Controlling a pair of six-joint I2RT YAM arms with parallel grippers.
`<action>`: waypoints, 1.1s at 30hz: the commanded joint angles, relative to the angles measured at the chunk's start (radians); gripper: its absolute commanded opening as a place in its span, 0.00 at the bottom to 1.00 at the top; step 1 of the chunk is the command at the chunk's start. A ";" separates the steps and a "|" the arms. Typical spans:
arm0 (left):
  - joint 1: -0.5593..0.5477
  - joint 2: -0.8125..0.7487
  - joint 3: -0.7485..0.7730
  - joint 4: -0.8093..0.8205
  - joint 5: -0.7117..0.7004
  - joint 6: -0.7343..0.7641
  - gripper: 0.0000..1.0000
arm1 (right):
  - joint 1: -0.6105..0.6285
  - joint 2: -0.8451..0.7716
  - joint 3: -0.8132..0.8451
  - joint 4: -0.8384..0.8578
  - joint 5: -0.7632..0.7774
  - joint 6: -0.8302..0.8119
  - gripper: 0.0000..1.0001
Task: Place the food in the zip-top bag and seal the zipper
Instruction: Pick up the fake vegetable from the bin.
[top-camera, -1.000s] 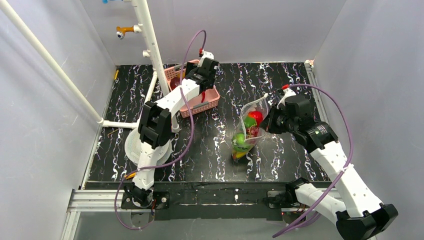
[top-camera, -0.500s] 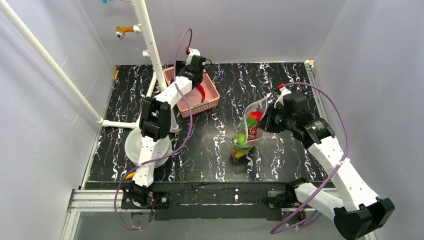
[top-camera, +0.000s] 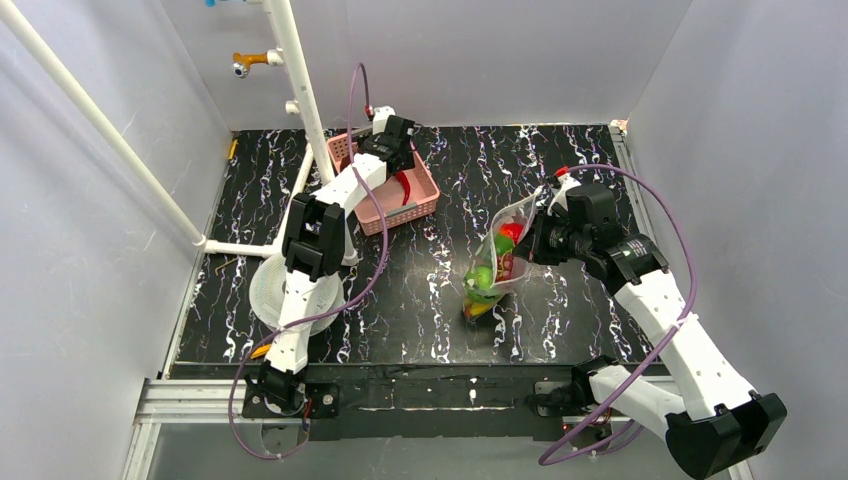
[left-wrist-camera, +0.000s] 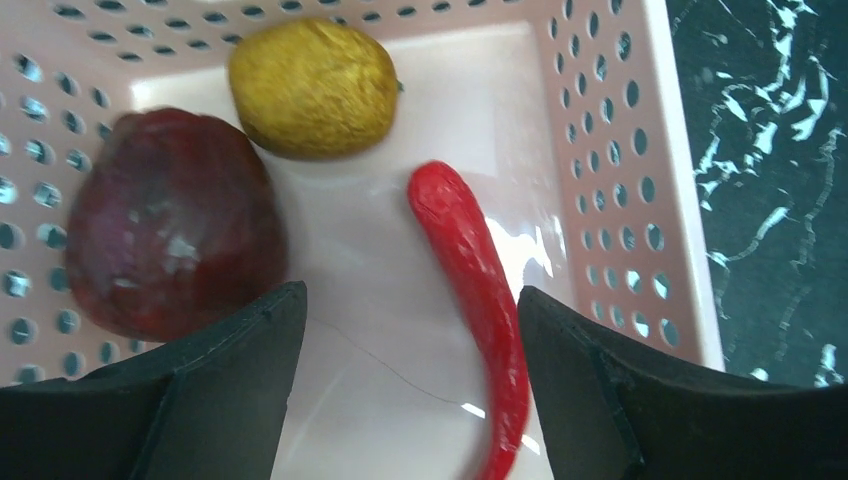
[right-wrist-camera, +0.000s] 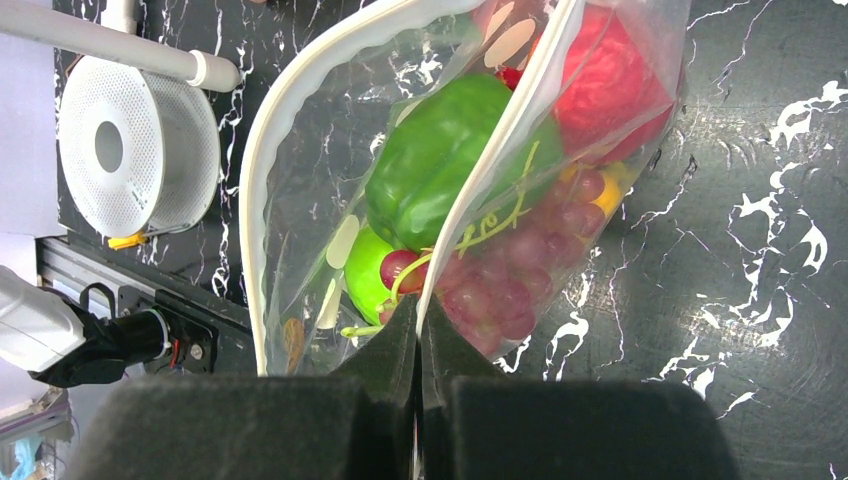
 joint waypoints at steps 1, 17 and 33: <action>0.009 -0.038 -0.027 -0.040 0.110 -0.177 0.74 | -0.006 -0.007 0.040 0.016 -0.019 -0.011 0.01; 0.010 0.041 0.004 -0.133 0.203 -0.355 0.43 | -0.011 -0.038 0.037 0.016 -0.027 -0.002 0.01; 0.014 -0.313 -0.090 -0.138 0.656 -0.091 0.10 | -0.014 -0.051 0.042 0.029 -0.010 0.004 0.01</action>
